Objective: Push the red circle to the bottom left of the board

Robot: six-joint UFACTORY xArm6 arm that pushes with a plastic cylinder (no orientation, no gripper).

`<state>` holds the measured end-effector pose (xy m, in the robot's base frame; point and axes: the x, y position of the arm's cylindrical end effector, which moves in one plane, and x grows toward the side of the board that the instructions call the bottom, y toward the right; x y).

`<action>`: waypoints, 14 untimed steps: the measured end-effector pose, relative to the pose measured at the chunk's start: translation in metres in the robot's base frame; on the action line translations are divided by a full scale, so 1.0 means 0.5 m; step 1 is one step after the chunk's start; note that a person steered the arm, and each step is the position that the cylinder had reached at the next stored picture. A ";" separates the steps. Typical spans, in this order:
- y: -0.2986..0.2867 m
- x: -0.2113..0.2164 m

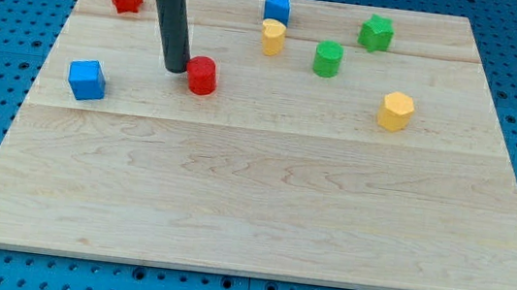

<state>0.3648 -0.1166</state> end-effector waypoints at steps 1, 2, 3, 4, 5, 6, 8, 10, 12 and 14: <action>0.001 -0.034; 0.063 -0.001; 0.103 0.081; 0.195 0.082; 0.218 0.119; 0.265 0.147; 0.220 0.211; 0.054 0.256; -0.086 0.330; -0.153 0.417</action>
<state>0.5733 -0.1932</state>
